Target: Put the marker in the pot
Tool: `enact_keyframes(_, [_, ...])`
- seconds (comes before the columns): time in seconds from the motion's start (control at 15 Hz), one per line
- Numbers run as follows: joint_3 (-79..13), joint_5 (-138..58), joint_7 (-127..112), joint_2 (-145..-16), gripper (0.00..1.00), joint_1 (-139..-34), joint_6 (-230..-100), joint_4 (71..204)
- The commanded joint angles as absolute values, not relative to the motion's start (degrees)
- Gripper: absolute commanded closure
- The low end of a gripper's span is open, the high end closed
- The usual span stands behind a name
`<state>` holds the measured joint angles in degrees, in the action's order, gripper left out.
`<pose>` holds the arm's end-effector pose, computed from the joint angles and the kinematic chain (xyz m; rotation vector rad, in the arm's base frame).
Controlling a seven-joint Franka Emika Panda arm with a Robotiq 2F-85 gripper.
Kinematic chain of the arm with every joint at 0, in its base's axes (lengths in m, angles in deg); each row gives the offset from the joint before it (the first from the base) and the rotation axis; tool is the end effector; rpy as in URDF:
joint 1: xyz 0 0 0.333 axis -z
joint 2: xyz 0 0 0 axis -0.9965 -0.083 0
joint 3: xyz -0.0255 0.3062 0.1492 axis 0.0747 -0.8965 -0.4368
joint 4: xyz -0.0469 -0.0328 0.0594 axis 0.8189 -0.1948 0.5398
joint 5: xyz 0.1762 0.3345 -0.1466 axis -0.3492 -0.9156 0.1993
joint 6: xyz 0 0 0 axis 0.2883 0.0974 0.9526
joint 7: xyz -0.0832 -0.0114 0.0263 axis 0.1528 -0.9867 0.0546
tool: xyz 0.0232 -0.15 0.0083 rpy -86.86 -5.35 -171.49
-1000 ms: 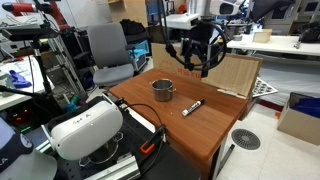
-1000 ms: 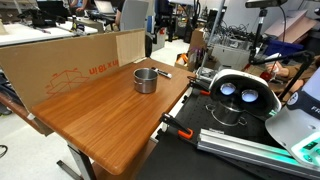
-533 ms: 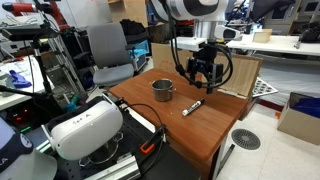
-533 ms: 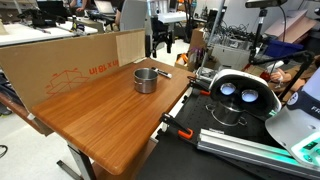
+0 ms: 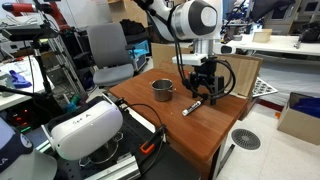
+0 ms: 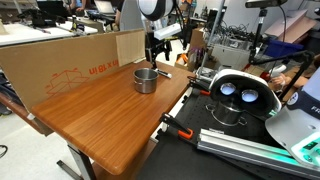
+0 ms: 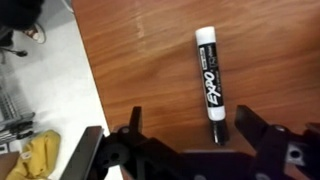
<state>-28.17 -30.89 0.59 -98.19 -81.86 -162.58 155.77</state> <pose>0.5938 -0.1404 0.1301 2.8711 -0.3698 -0.3232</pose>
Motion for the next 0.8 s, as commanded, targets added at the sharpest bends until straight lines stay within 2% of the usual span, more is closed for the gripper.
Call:
enact_keyframes(0.0, [-26.5, -26.9, 1.3, -100.6, 0.0, -84.4, -164.3, 154.1])
enact_keyframes(0.47, [-24.5, -21.2, 2.9, -105.0, 0.0, -86.8, -164.8, 151.4])
enact_keyframes(0.53, [-24.4, -21.1, 2.8, -105.2, 0.25, -86.8, -164.9, 151.1])
enact_keyframes(0.6, [-24.3, -21.0, 2.8, -105.5, 0.26, -86.9, -165.0, 150.9])
enact_keyframes(0.73, [-24.3, -21.2, 2.6, -105.8, 0.42, -86.8, -164.6, 150.4])
